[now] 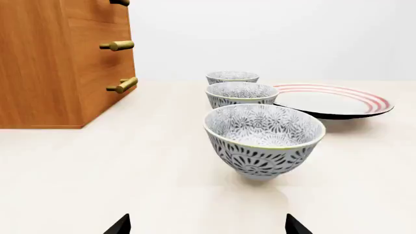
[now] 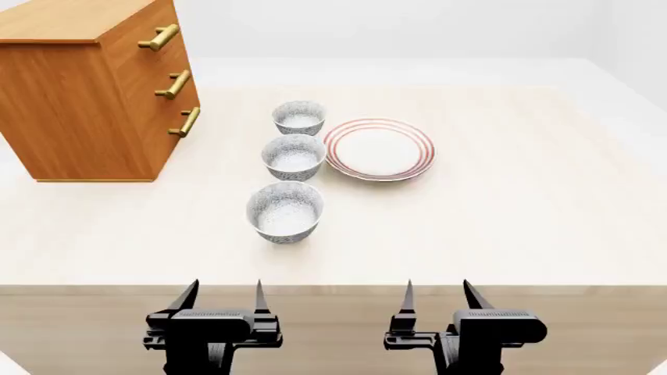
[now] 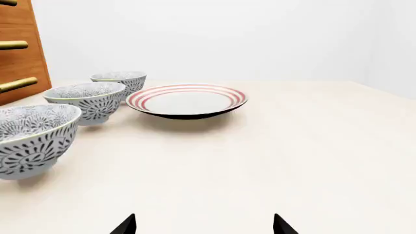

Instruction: Stack the bowl in the middle on the bowl at the back.

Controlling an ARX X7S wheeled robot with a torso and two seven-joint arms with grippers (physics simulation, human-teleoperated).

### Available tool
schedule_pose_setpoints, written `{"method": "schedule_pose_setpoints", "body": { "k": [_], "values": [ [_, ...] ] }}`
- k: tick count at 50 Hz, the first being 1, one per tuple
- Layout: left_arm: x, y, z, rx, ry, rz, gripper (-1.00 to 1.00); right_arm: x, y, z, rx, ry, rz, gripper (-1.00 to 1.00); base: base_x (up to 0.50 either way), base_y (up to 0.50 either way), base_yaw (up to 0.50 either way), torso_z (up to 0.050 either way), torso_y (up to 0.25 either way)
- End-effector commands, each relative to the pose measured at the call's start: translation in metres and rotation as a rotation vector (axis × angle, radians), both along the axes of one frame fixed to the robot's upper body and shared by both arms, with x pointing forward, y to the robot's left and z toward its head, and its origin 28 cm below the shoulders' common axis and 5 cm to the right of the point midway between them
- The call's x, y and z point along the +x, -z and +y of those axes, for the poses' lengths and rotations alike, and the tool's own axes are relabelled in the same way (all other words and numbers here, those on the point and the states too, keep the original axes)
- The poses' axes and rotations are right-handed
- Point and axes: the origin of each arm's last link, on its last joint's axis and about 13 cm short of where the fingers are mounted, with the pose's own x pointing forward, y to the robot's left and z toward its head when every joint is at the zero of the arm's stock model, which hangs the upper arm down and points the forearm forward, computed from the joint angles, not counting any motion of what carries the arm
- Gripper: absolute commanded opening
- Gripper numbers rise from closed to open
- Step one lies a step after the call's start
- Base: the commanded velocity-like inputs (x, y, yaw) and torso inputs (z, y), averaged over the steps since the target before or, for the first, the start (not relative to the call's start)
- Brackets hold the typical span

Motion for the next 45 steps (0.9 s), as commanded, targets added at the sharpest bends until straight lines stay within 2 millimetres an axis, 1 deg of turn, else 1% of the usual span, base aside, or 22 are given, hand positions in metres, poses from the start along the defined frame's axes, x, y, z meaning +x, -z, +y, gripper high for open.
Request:
{"method": "schedule_pose_setpoints", "body": {
  "k": [1,12,16,19,29,35,41,45],
  "values": [
    [0.0,0.0,0.0,0.003,-0.001,-0.001,1.0,0.0,0.0,0.0,-0.001,0.003,0.0,1.0,0.0,0.0,0.0,0.0,0.0],
    [0.002,0.0,0.0,0.023,-0.012,0.005,1.0,0.001,-0.001,-0.001,0.018,0.021,0.009,1.0,0.0,0.0,0.0,0.0,0.0],
    [0.003,-0.003,0.001,0.024,-0.008,0.005,1.0,0.002,-0.003,-0.001,0.02,0.022,0.016,1.0,0.0,0.0,0.0,0.0,0.0],
    [0.004,-0.008,0.001,0.029,-0.003,0.005,1.0,0.003,-0.011,-0.001,0.033,0.022,0.011,1.0,0.0,0.0,0.0,0.0,0.0],
    [0.007,-0.043,-0.002,0.027,0.043,-0.021,1.0,0.001,-0.048,-0.007,0.025,0.033,-0.025,1.0,0.0,0.0,0.0,0.0,0.0],
    [0.016,-0.061,-0.001,0.032,0.056,-0.047,1.0,-0.007,-0.064,-0.014,-0.006,0.031,-0.044,1.0,0.0,0.0,0.0,0.0,0.0],
    [0.03,-0.079,0.0,0.08,0.082,-0.094,1.0,-0.004,-0.08,-0.02,-0.03,0.017,-0.05,1.0,0.0,0.0,0.0,0.0,0.0],
    [0.033,-0.092,0.002,0.088,0.121,-0.105,1.0,-0.001,-0.092,-0.023,-0.036,0.014,-0.056,1.0,0.0,0.0,0.0,0.0,0.0]
  ]
}}
